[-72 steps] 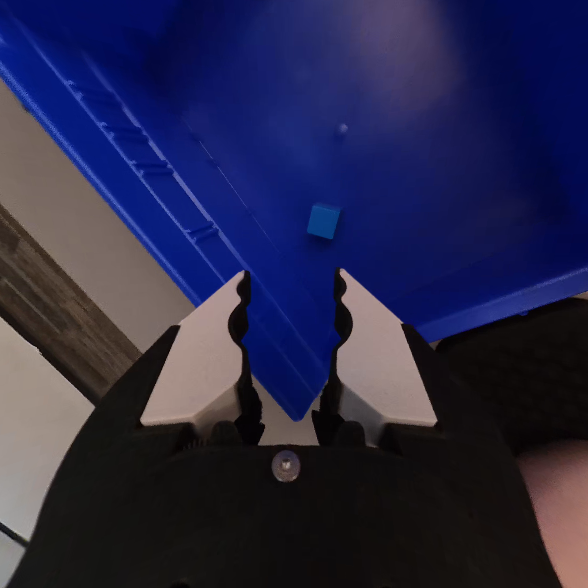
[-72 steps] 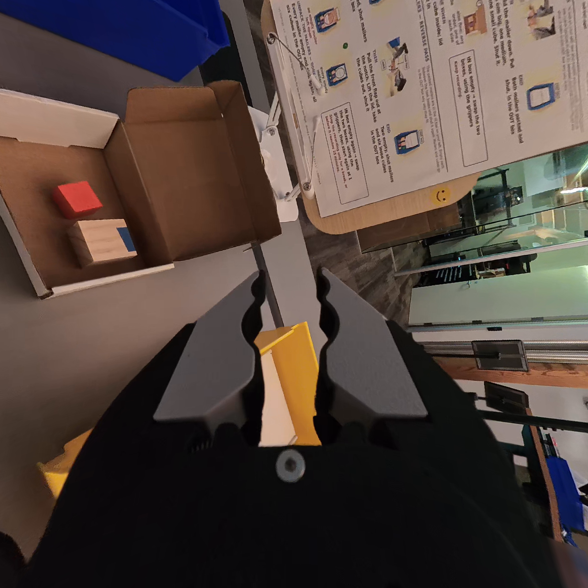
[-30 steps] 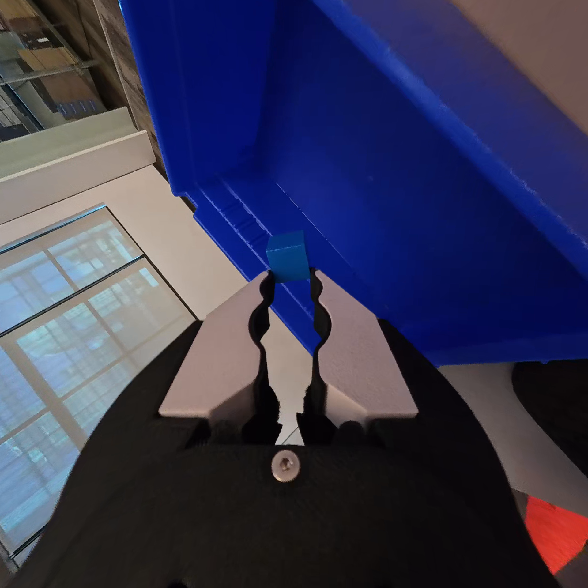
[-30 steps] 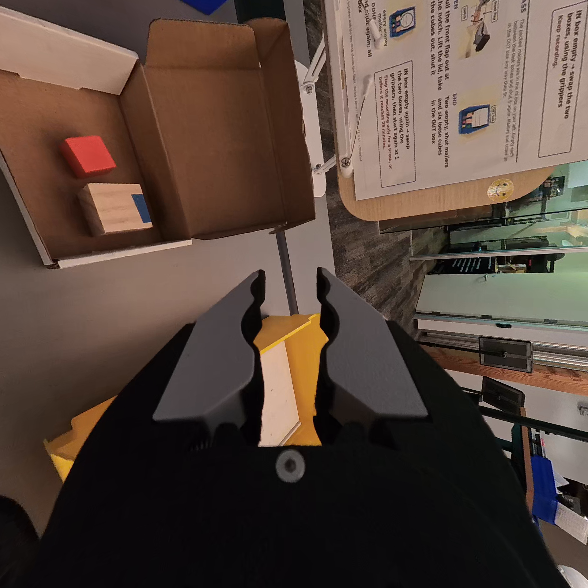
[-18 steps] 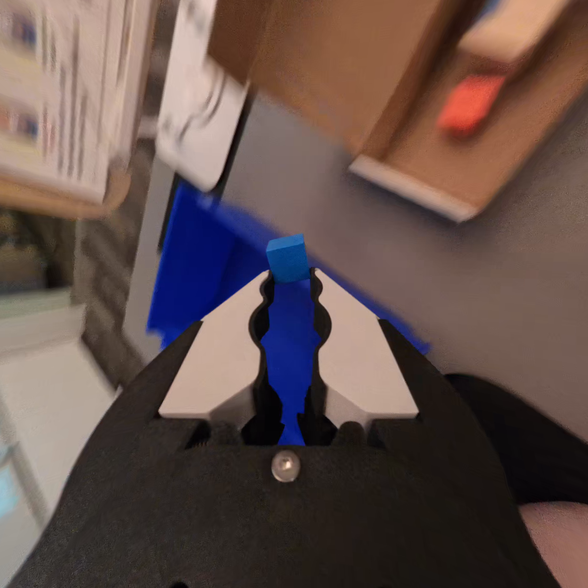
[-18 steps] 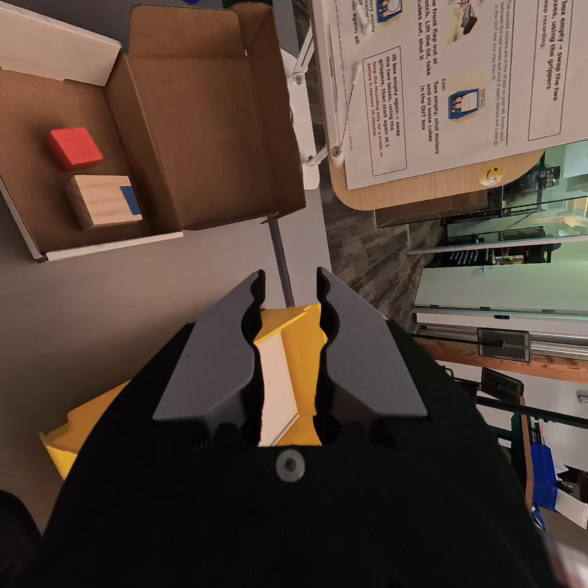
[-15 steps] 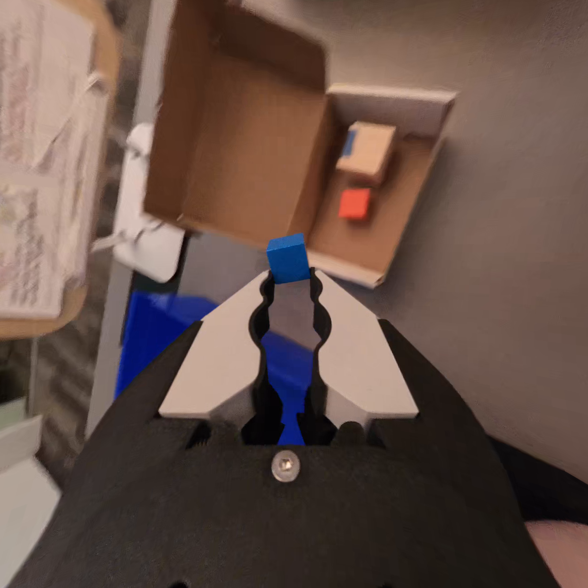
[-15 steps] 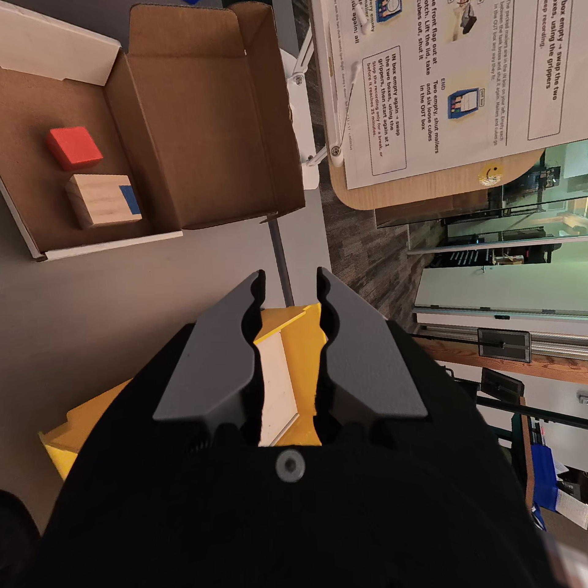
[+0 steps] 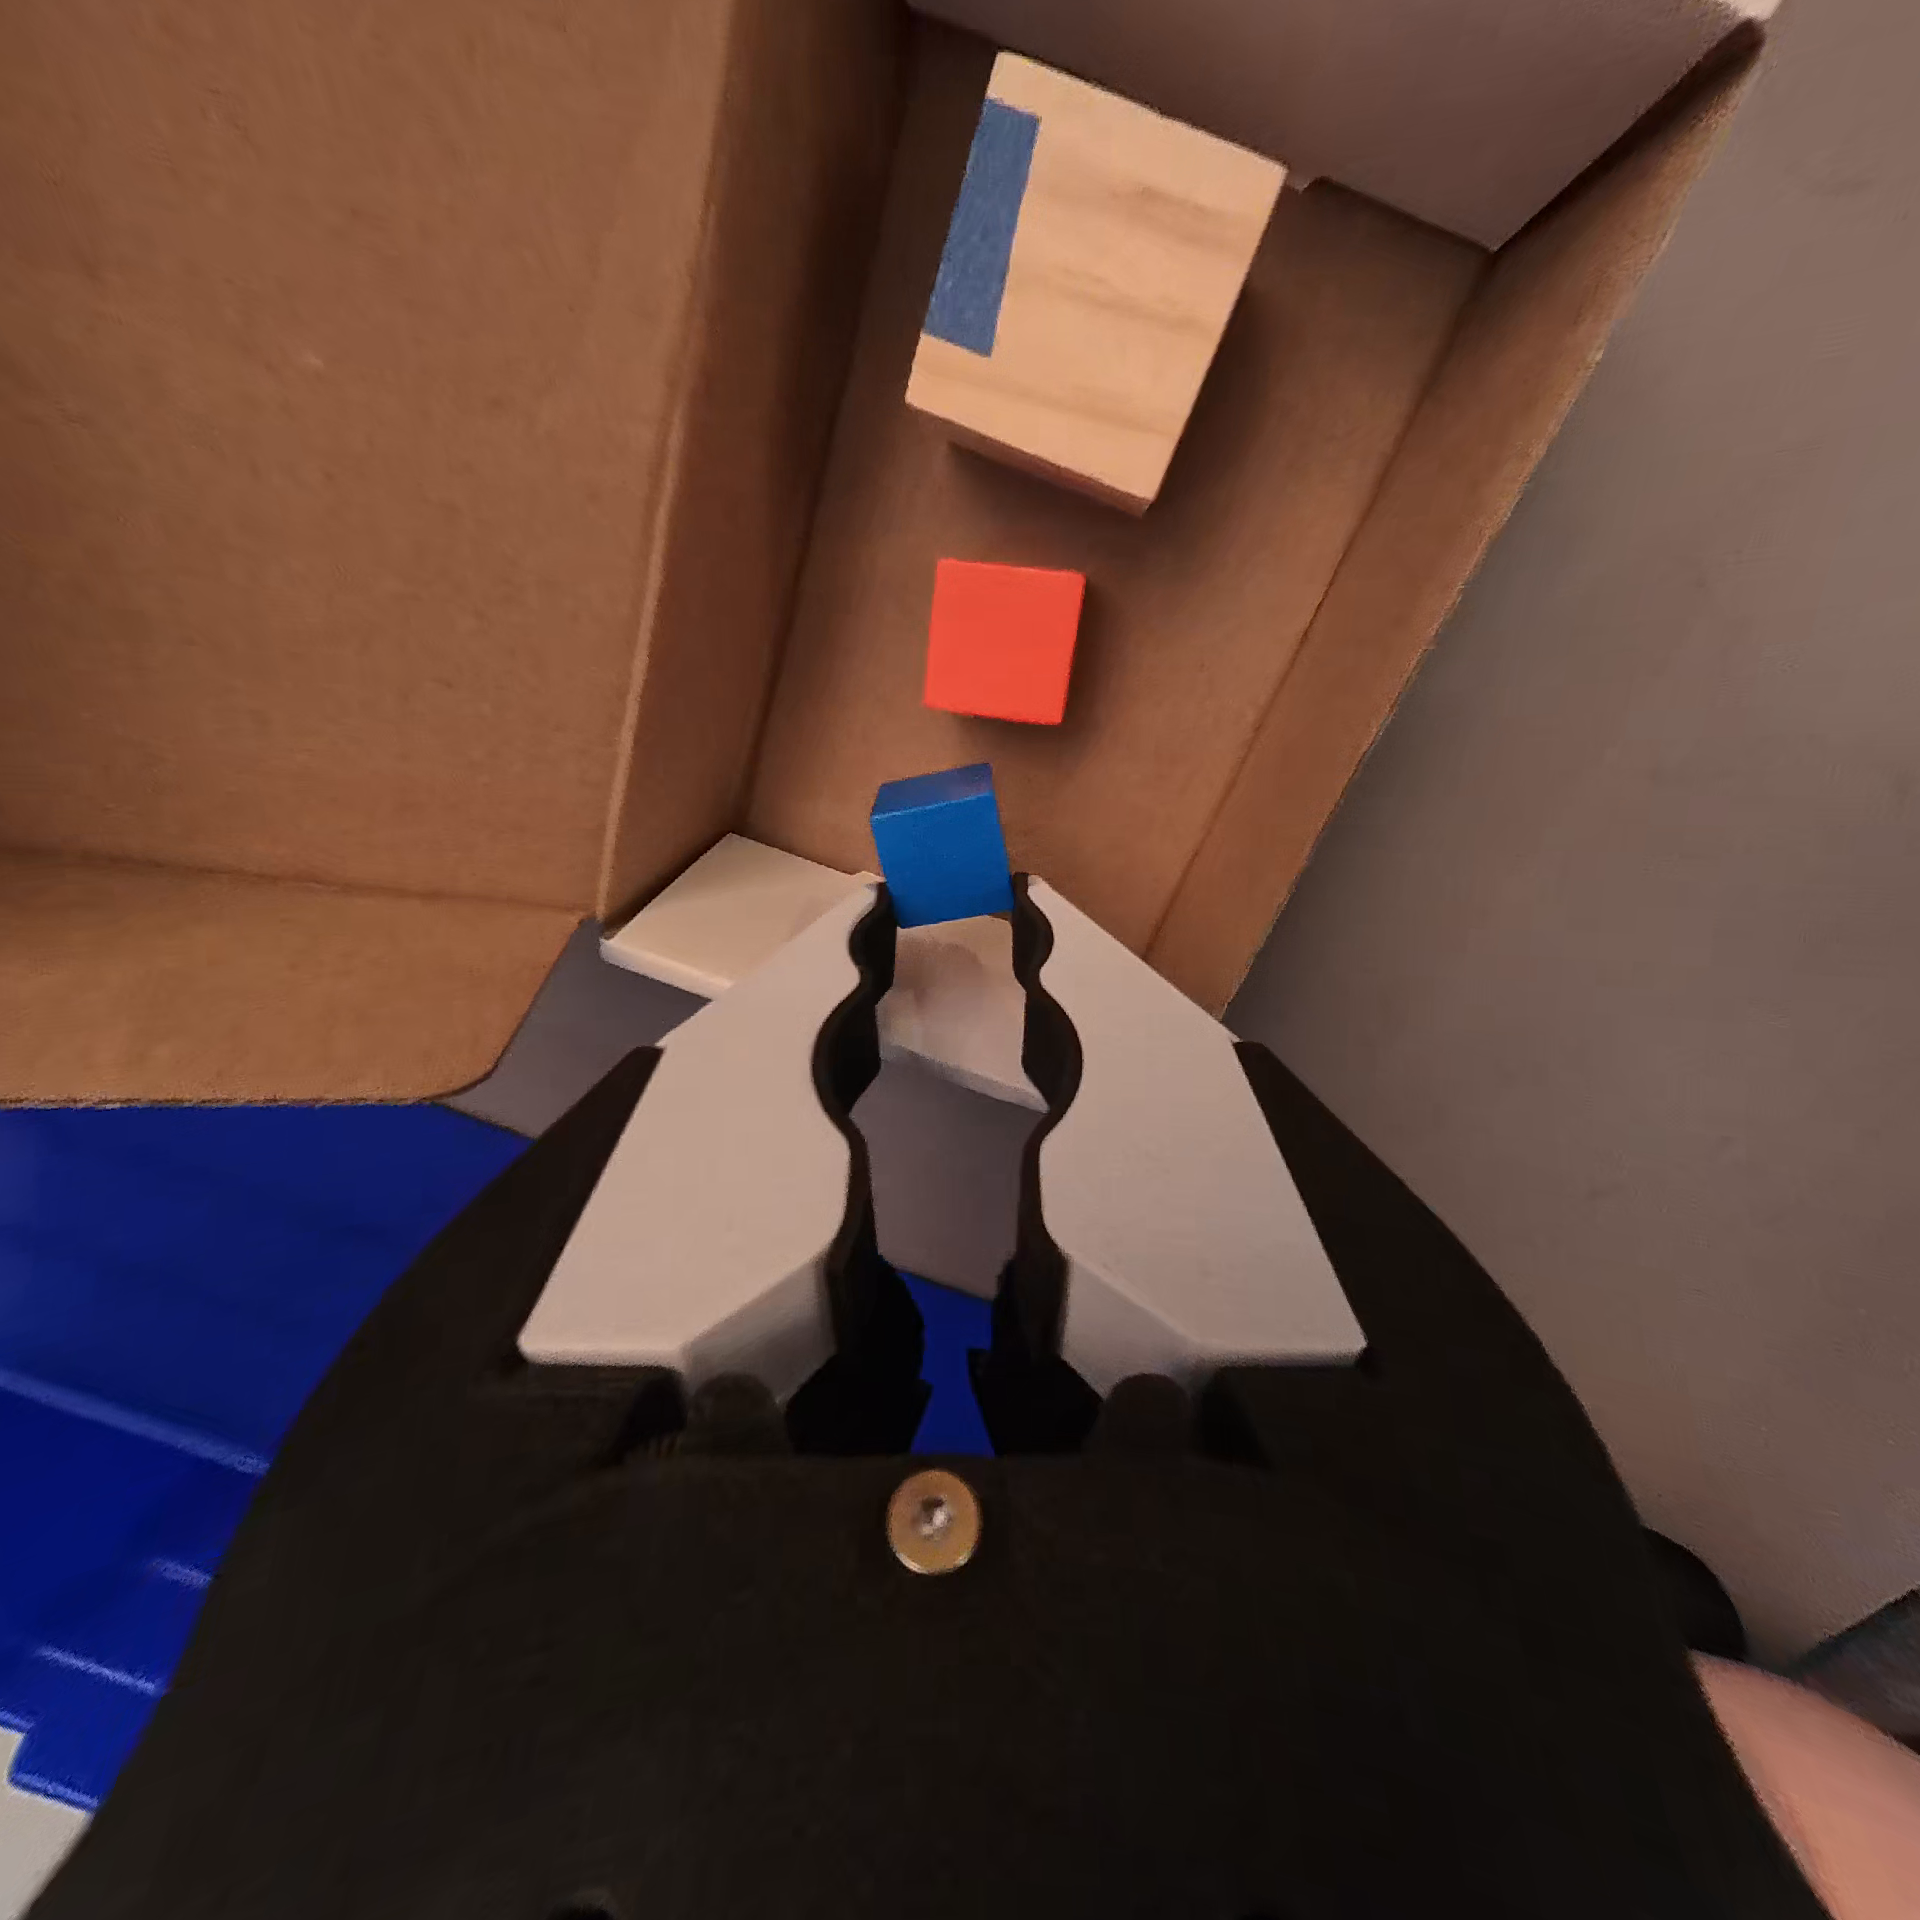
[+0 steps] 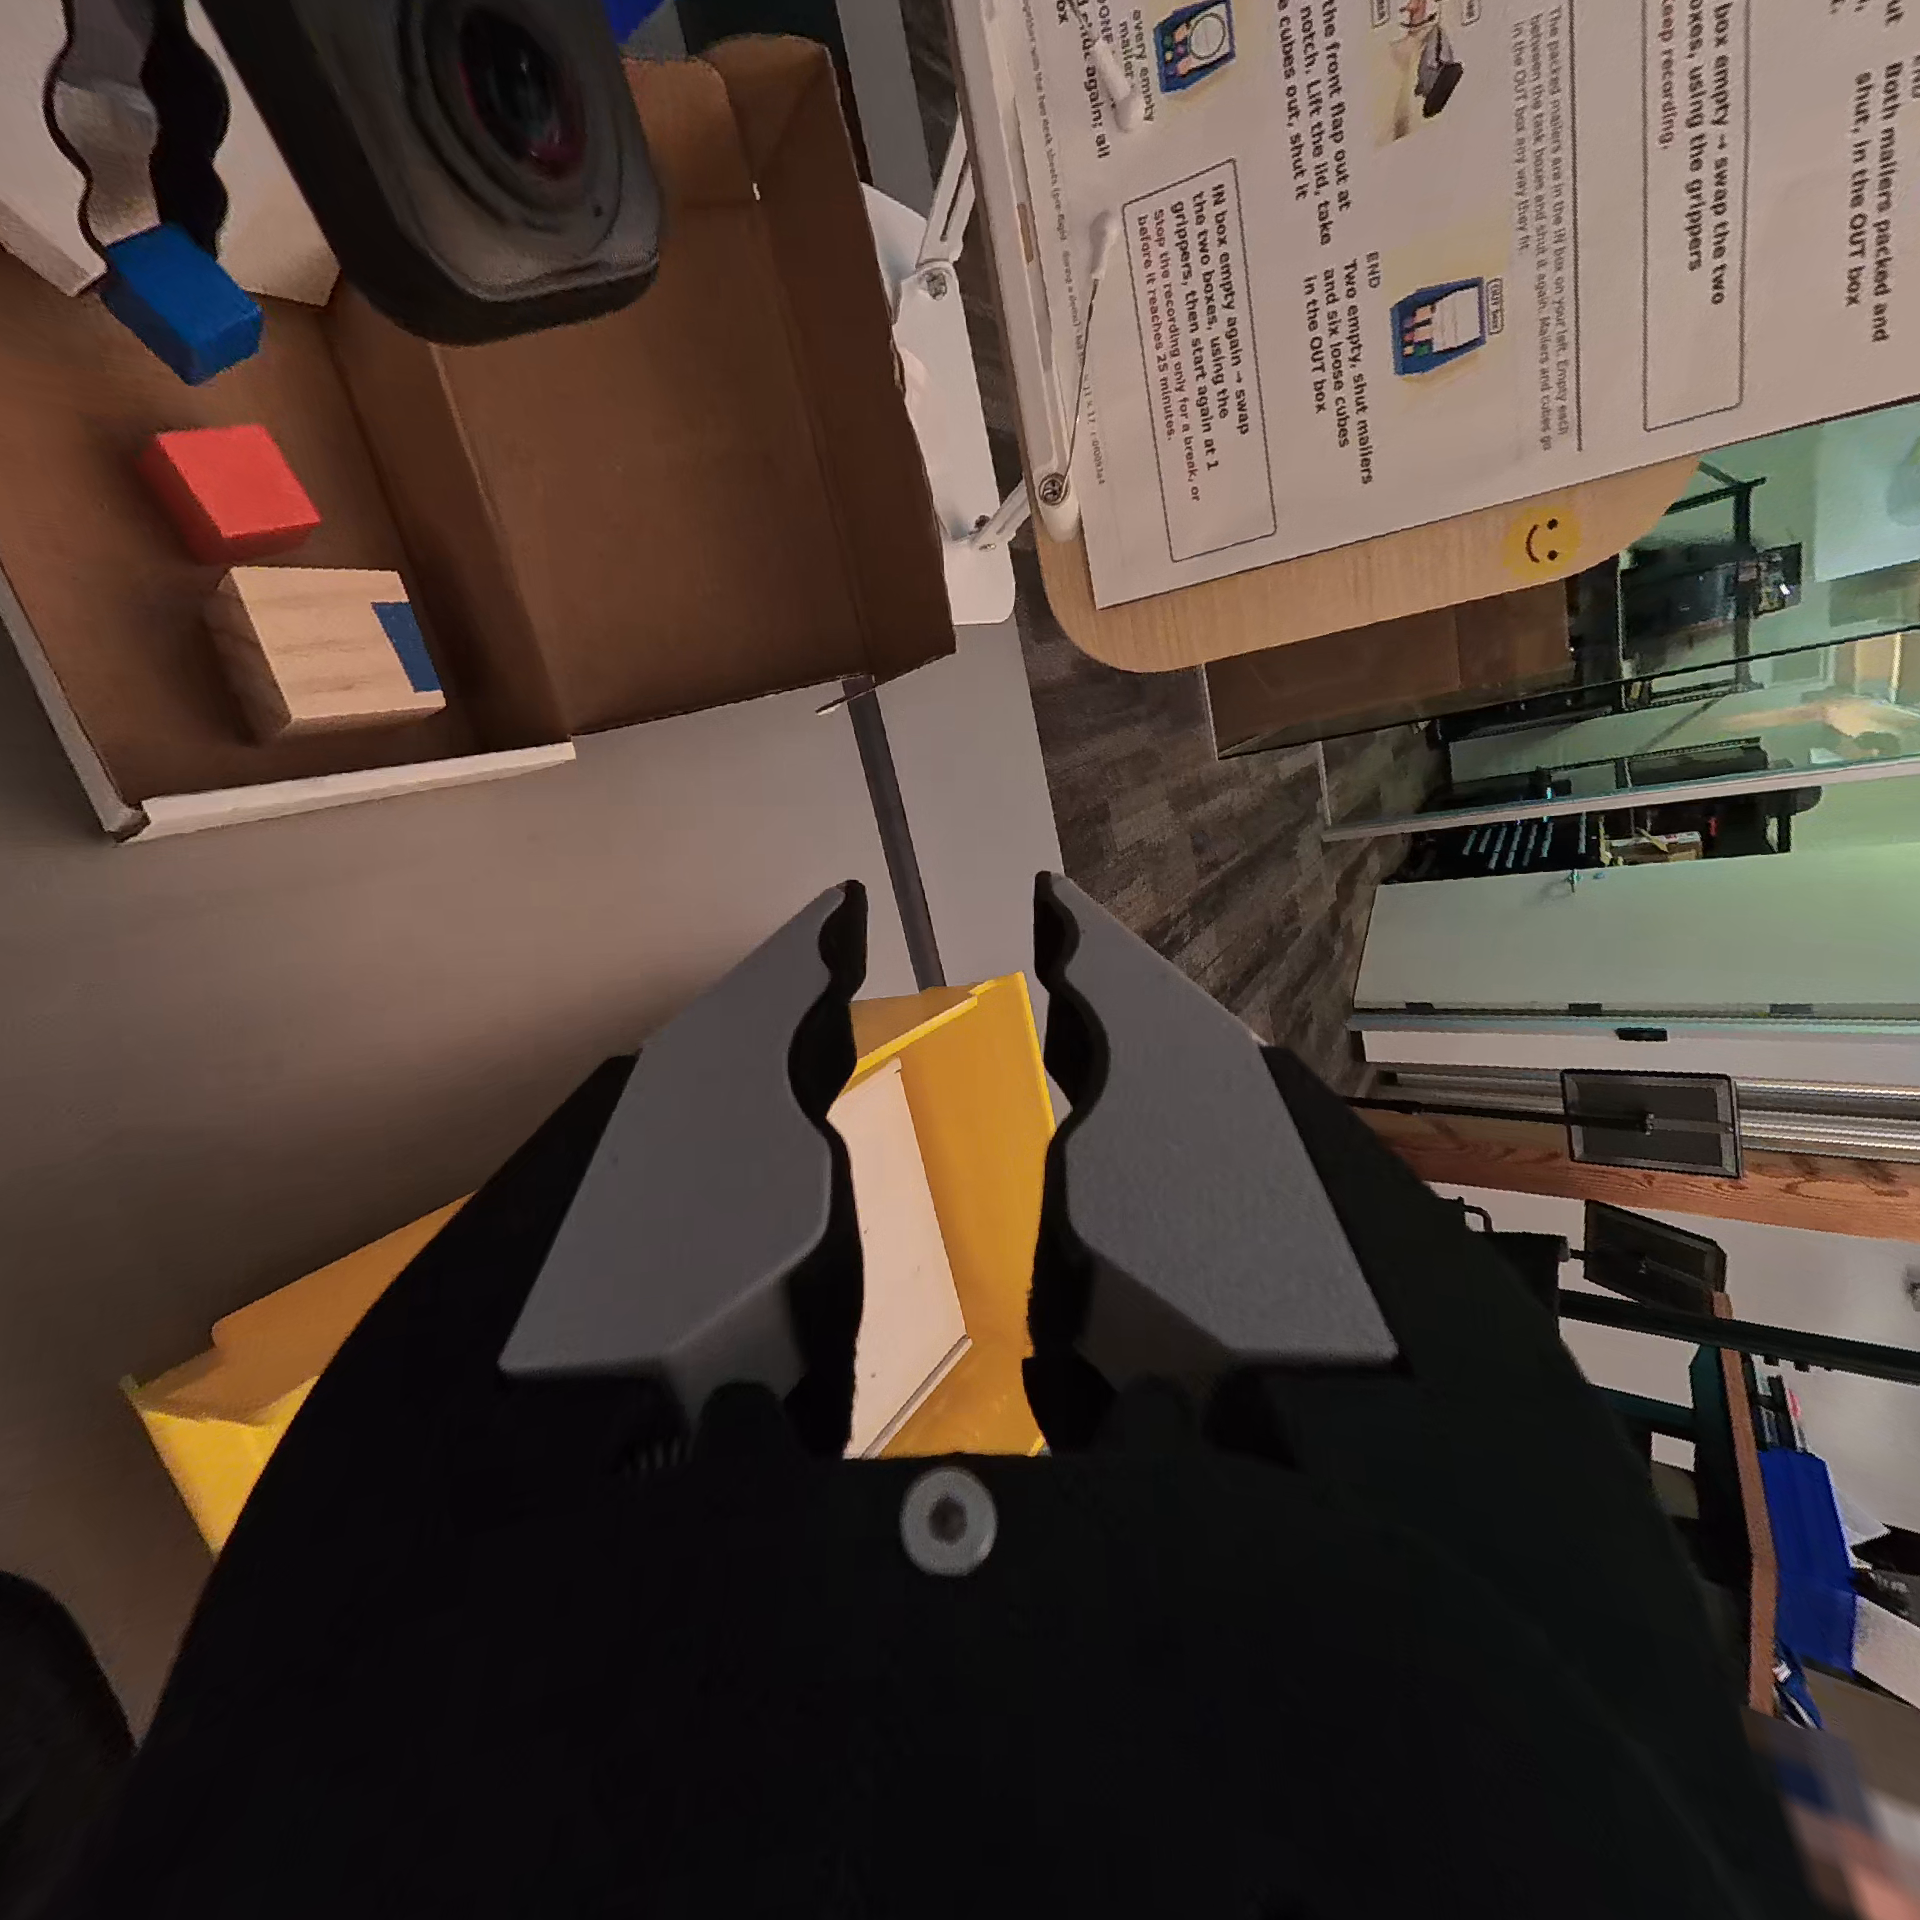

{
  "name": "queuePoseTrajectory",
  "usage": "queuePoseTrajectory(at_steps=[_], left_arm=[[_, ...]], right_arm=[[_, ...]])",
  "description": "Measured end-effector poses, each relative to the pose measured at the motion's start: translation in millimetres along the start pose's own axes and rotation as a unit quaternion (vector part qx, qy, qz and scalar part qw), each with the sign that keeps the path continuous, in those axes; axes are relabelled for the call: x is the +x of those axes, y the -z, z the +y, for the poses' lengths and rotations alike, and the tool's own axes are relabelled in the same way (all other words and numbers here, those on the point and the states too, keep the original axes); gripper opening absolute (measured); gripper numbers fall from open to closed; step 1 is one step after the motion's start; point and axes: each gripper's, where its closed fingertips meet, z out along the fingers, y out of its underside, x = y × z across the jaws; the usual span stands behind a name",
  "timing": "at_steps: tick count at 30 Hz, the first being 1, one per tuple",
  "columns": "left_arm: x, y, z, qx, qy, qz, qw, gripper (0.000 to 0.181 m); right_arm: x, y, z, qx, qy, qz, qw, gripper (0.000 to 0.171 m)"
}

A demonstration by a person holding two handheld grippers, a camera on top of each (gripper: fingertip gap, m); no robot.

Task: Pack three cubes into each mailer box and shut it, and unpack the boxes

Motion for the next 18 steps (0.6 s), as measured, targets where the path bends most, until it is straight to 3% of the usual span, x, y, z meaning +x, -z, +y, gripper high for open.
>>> queuePoseTrajectory(at_steps=[1,18], left_arm=[[0.2,-2.1,1.0,-0.005,0.004,0.003,1.0,0.02],[3.9,-16.2,11.1,-0.058,0.039,0.01,0.997,0.02]], right_arm=[[-0.1,0.3,0.7,-0.001,0.0,0.0,1.0,0.032],[5.0,11.3,4.3,0.013,-0.01,0.003,1.0,0.032]])
